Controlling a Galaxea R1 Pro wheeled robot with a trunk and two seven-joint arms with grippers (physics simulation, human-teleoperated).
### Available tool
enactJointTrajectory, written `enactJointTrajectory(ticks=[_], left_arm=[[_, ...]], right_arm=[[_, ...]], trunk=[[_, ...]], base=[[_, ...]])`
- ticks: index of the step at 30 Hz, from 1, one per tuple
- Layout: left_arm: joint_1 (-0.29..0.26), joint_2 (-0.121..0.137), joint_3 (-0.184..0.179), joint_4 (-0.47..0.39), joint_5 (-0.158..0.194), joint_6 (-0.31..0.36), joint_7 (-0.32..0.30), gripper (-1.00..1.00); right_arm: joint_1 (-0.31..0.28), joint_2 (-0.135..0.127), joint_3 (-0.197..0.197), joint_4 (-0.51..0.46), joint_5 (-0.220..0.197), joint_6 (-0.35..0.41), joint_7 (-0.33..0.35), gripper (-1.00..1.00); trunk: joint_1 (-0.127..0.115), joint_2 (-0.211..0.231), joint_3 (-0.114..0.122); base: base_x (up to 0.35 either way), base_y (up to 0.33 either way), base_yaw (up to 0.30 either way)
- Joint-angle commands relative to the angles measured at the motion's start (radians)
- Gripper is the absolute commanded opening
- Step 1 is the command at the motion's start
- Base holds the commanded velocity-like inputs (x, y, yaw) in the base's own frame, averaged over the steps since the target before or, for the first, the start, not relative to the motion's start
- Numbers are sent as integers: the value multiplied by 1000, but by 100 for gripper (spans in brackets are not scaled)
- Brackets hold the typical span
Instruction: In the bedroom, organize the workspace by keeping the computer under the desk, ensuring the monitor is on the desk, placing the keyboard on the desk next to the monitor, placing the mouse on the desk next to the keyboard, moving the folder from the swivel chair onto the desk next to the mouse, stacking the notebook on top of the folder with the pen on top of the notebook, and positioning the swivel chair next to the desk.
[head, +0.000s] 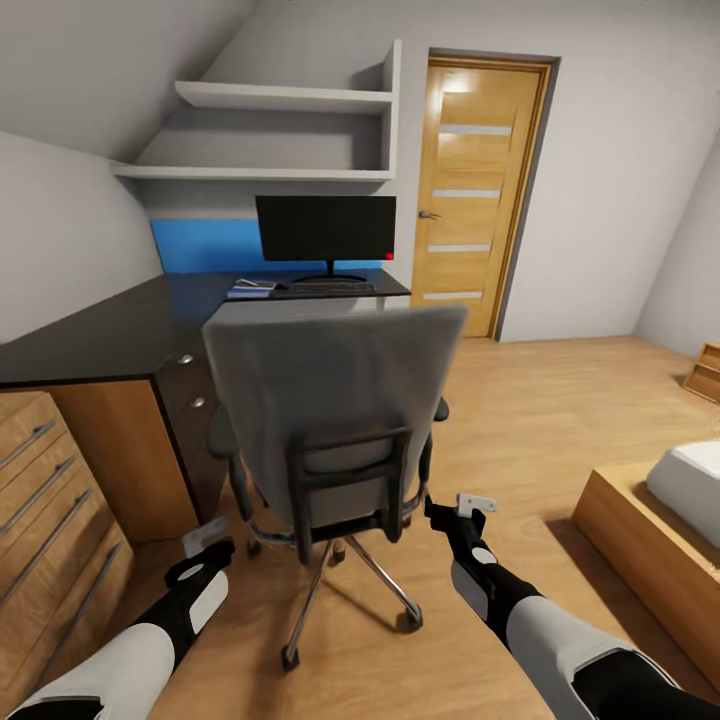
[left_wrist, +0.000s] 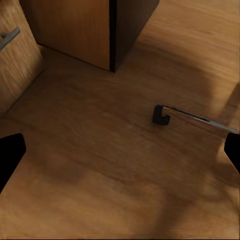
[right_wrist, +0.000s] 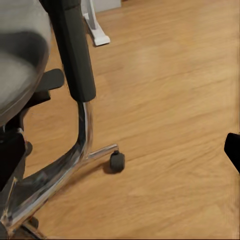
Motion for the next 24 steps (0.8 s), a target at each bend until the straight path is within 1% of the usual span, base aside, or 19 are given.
enactJointTrajectory(ticks=[1,15,24], left_arm=[[0,0,0,0,8,-5,0,100],[0,0,0,0,9,-5,-1,100],[0,-2,0,1,9,-4,-1,100]], right_arm=[[-1,0,9,1,-6,-3,-6,100],[-1,1,9,1,-6,-3,-7,100],[-1,2,10,1,-5,-3,-8,100]], trunk=[[-1,0,-1],[-1,0,-1],[-1,0,-1]], base=[[-316,-2,-1],[-332,-7,0],[-327,-116,0]])
